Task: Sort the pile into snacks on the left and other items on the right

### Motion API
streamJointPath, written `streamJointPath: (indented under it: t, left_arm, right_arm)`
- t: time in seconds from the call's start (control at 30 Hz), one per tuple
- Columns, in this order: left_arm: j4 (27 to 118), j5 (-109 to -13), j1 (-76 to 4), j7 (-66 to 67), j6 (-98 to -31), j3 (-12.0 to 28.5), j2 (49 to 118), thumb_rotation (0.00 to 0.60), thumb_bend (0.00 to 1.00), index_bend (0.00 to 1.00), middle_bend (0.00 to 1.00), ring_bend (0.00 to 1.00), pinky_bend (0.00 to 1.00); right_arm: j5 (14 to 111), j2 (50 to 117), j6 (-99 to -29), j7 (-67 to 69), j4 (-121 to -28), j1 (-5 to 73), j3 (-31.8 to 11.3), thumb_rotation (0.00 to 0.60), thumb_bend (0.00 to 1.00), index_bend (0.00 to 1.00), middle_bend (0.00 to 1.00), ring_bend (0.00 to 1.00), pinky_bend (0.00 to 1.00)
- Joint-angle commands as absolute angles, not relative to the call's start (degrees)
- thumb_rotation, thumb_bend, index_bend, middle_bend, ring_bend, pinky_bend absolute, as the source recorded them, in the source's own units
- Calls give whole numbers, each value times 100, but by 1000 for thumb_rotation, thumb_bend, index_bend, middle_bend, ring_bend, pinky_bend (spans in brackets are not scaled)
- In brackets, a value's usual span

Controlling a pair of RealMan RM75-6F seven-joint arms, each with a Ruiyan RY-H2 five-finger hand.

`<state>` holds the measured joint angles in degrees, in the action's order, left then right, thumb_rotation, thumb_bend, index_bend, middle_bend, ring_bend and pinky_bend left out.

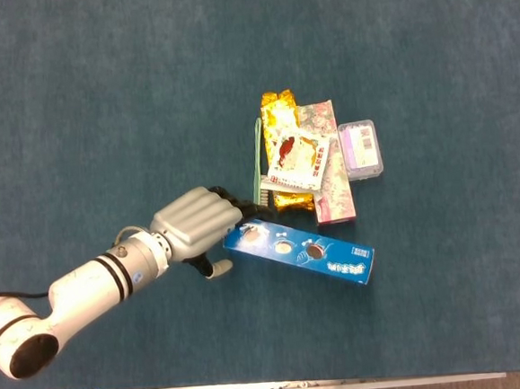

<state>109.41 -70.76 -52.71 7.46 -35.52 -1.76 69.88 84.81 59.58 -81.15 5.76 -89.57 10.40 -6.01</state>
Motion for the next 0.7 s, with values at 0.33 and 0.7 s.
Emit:
streamJointPath:
  t: [0.33, 0.7]
  left_arm:
    - [10715, -7001, -5167, 906, -3811, -170, 7542, 600, 326, 194, 238, 243, 207]
    - [10381, -6997, -4913, 713, -4174, -99, 8041, 600, 326, 472, 480, 472, 412]
  right_arm:
    - [8467, 5901, -8112, 594, -9016, 1013, -597, 600, 9, 476, 421, 350, 465]
    - [8425, 5889, -8078, 570, -9039, 1005, -603, 600, 10, 476, 421, 350, 466]
